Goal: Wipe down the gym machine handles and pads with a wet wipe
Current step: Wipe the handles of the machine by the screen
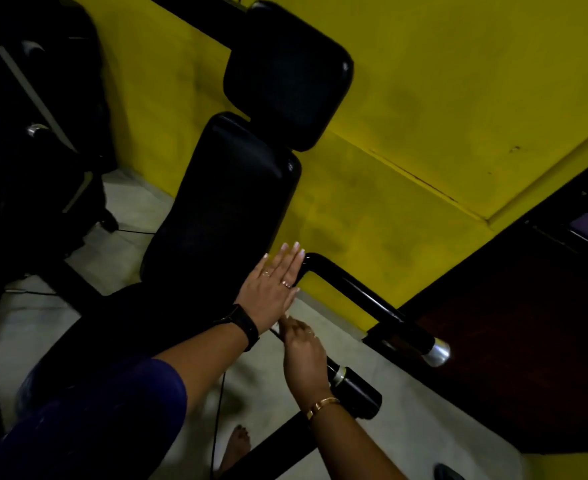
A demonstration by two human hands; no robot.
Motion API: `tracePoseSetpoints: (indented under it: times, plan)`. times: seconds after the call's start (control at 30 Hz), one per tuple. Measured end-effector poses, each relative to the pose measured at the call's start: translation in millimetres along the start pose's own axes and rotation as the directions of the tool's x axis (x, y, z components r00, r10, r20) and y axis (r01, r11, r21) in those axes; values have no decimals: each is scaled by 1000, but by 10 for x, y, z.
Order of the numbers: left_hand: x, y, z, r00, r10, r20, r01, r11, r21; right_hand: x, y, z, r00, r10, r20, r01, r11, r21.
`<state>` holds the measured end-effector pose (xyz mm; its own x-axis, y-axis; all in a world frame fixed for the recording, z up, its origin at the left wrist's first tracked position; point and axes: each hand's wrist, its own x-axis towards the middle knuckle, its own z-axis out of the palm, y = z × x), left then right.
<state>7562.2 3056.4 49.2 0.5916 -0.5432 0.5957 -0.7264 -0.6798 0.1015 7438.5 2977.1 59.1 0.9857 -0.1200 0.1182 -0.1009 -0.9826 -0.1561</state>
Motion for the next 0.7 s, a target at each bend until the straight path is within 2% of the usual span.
tracePoseSetpoints:
  times: [0.1, 0.37, 0.5, 0.57, 0.7]
  plan:
    - [7, 73, 24, 999, -16, -32, 16, 1000, 20, -163, 219, 8, 1000, -16, -27, 11, 986, -166]
    - [-47, 151, 62, 993, -111, 43, 110, 994, 26, -535, 418, -38, 993, 108, -48, -117, 951, -286]
    - [-120, 155, -10, 987, -93, 129, 81, 993, 89, -658, 364, 37, 984, 139, -108, -160, 963, -218]
    - [-129, 142, -40, 988, -87, 128, 77, 994, 76, -694, 319, 10, 979, 169, -115, -188, 964, -186]
    - [-116, 144, -101, 989, -67, 129, 56, 995, 86, -423, 292, -332, 902, 404, -156, -394, 915, 90]
